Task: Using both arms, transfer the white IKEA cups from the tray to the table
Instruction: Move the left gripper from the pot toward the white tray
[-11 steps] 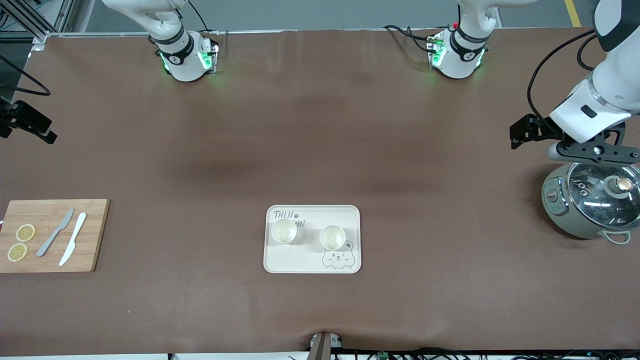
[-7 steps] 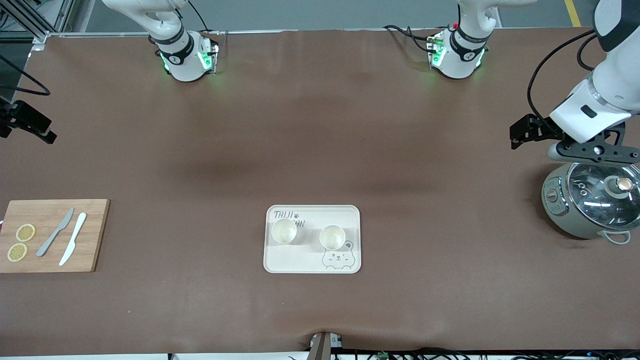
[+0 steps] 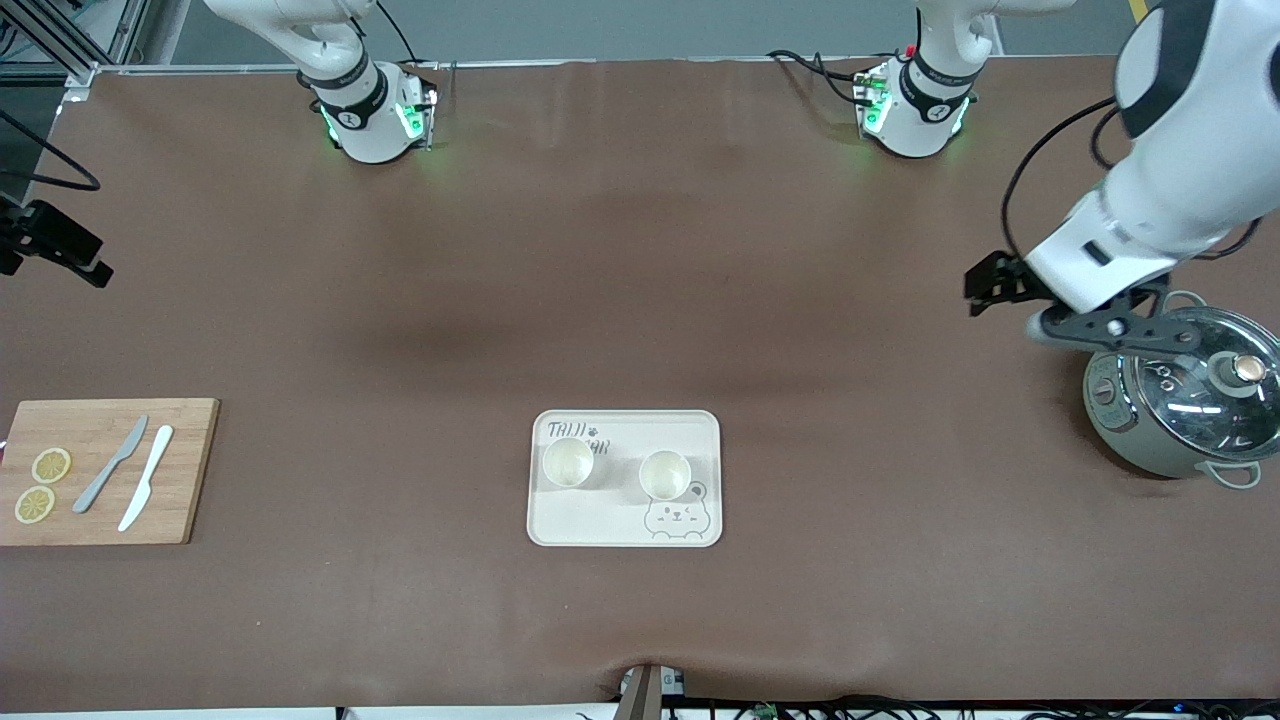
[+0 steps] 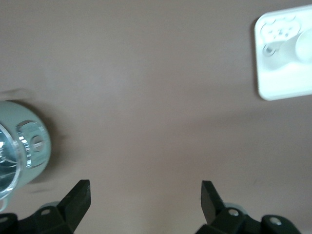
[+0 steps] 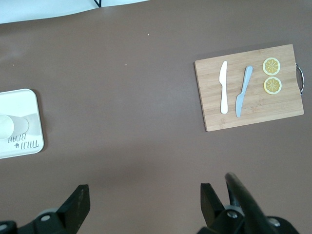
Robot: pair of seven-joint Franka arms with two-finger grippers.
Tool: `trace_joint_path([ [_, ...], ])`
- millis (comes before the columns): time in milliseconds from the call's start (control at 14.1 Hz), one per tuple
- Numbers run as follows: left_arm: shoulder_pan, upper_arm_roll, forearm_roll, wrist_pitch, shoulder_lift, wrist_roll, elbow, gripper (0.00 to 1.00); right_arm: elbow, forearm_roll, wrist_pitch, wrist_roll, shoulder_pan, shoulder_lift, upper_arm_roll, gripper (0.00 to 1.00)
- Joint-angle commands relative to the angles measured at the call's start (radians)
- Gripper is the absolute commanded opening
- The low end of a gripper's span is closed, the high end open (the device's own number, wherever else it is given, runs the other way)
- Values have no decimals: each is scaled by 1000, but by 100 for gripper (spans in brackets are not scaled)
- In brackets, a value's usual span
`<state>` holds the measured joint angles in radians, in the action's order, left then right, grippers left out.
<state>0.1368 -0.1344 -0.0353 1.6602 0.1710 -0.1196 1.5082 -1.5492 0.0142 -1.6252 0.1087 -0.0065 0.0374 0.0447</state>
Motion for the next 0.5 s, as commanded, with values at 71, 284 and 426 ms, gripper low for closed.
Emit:
trace_joint_path([
  [71, 136, 9, -26, -19, 250, -197, -262, 100, 4, 10, 13, 5, -13, 4, -13, 100],
  [284, 240, 35, -26, 94, 408, -306, -345, 100, 4, 0, 2, 5, -7, -10, -16, 100],
  [426, 300, 68, -26, 212, 488, -350, -352, 100, 1, -5, 2, 5, -3, -30, -19, 100],
])
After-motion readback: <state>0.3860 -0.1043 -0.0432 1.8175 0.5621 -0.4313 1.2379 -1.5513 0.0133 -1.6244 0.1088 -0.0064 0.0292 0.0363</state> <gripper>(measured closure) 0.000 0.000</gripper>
